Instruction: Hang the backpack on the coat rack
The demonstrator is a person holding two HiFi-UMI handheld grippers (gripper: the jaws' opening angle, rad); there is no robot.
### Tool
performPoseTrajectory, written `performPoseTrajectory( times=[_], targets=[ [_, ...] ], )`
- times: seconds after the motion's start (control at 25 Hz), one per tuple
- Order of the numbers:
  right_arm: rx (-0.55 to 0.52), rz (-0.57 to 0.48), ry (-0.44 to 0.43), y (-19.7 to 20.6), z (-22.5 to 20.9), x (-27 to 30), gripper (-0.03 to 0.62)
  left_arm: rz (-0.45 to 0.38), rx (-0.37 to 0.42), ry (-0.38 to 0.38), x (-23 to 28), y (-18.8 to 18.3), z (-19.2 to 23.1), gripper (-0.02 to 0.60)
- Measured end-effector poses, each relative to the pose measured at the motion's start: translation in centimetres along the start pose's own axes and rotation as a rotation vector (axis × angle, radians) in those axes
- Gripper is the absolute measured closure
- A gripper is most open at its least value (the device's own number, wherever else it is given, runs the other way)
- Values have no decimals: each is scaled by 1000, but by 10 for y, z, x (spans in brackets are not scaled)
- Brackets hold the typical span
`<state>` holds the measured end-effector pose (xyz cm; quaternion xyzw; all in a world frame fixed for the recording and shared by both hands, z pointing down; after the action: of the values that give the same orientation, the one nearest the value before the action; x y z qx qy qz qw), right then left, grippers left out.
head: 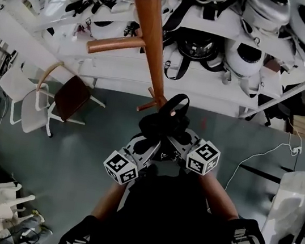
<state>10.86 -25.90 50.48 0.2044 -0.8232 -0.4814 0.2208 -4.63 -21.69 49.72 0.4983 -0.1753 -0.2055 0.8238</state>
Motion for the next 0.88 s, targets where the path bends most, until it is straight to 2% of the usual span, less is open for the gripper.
performPoseTrajectory(
  times=[0.88],
  targets=[
    [-1,68,-34,-3,-31,32,519,19,-29,-53,14,2,36,529]
  ],
)
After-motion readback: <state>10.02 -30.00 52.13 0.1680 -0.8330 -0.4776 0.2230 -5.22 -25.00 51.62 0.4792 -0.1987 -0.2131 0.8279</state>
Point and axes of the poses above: the fingertips, and each gripper's own axes: x forward along the fingers, z to its left, y out of its underside, the point moved 8 cm from there along -x, backward along the fingers, and after that the axes turned 5 degrees about y, right-handed, at the moved point
